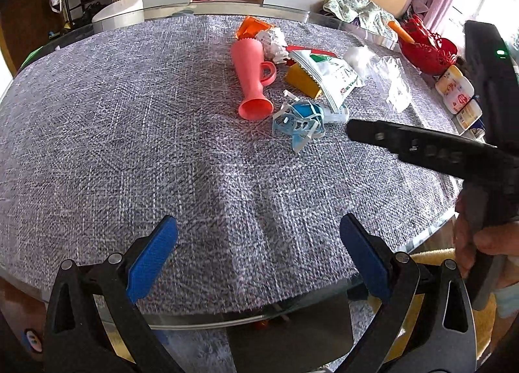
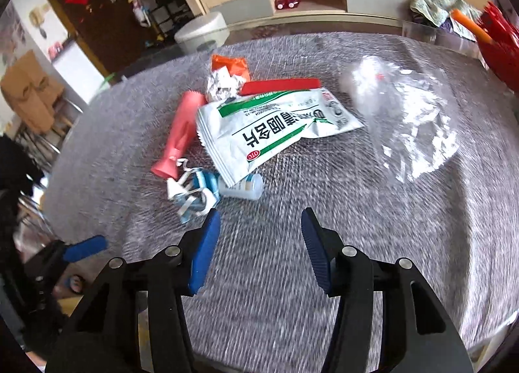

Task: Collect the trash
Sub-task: 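Move both tools back over the trash pile on the table, then grasp the white-blue plastic clip with the left tool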

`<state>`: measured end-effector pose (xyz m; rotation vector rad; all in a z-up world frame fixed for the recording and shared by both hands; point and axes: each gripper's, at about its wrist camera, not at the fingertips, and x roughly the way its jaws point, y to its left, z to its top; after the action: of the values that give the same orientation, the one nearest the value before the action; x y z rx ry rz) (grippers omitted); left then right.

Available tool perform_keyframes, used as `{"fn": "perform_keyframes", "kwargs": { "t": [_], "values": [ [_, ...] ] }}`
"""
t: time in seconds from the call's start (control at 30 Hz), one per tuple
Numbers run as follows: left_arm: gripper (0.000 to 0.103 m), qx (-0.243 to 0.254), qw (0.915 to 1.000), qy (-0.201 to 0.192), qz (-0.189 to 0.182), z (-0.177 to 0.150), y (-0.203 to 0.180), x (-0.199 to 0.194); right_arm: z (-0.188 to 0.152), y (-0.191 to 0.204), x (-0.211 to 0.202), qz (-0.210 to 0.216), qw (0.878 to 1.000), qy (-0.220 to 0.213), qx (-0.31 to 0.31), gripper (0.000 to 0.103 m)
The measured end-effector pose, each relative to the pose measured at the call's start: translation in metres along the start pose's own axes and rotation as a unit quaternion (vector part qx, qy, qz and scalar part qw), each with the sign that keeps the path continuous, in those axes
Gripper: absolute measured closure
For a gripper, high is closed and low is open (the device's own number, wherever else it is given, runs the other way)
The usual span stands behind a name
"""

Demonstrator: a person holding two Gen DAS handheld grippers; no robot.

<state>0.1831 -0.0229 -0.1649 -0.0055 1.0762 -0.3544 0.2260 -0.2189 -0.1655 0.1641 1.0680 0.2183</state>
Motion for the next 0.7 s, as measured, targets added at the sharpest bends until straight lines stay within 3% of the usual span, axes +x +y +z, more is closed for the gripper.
{"fn": "perform_keyframes", "kwargs": {
  "t": [0.27,0.5,0.57,0.63,0.7],
  "values": [
    [0.008,-0.009,1.0000,0.003,0.002,0.005,0.006,0.004,0.013,0.019,0.014,-0.027,0.998,-0.017,-0.055,0.049],
    [0.008,-0.025,0.9997,-0.001,0.007,0.008,0.019,0.000,0.022,0.037,0.023,-0.012,0.996,-0.013,-0.084,0.052],
    [0.008,-0.028,0.9996,-0.002,0.008,0.009,0.021,-0.001,0.024,0.037,0.025,-0.018,0.996,-0.015,-0.091,0.061],
    [0.008,-0.031,0.9995,-0.003,0.007,0.011,0.023,-0.001,0.026,0.034,0.023,-0.019,0.996,-0.014,-0.086,0.084],
    [0.008,-0.031,0.9995,-0.002,0.003,0.014,0.022,0.002,0.027,0.026,0.022,-0.007,0.997,-0.013,-0.071,0.089]
  ]
}}
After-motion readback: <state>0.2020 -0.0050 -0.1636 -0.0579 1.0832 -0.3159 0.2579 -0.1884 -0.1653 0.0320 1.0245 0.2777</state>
